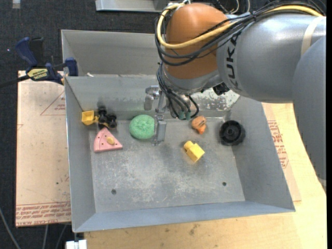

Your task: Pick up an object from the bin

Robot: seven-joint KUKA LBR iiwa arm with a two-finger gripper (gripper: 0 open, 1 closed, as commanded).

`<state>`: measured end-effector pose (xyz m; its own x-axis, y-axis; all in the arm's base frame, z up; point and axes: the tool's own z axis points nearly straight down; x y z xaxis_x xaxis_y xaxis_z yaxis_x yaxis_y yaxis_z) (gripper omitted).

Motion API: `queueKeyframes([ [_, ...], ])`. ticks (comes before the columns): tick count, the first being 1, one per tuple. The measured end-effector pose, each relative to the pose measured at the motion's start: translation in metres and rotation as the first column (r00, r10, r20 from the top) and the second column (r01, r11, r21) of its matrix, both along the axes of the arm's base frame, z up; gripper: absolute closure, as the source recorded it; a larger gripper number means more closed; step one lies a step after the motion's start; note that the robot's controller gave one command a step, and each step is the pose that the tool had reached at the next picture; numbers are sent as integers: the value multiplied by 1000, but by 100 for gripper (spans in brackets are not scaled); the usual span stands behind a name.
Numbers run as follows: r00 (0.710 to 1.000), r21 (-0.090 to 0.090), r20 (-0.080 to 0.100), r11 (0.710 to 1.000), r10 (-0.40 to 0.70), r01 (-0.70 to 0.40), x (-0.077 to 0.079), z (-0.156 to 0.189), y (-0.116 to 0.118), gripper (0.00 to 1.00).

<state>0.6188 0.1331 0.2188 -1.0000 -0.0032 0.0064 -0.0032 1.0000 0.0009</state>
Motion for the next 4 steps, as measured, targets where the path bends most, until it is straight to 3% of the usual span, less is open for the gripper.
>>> queueKeyframes([
  [1,1000,1,8,1000,-3,3,2,5,-1,0],
  [2,1000,1,13,1000,26,-26,10,-61,-13,0],
  [3,1000,0,1,1000,9,-9,14,-121,-26,0],
  [4,988,2,10,988,-155,155,22,-100,-26,0],
])
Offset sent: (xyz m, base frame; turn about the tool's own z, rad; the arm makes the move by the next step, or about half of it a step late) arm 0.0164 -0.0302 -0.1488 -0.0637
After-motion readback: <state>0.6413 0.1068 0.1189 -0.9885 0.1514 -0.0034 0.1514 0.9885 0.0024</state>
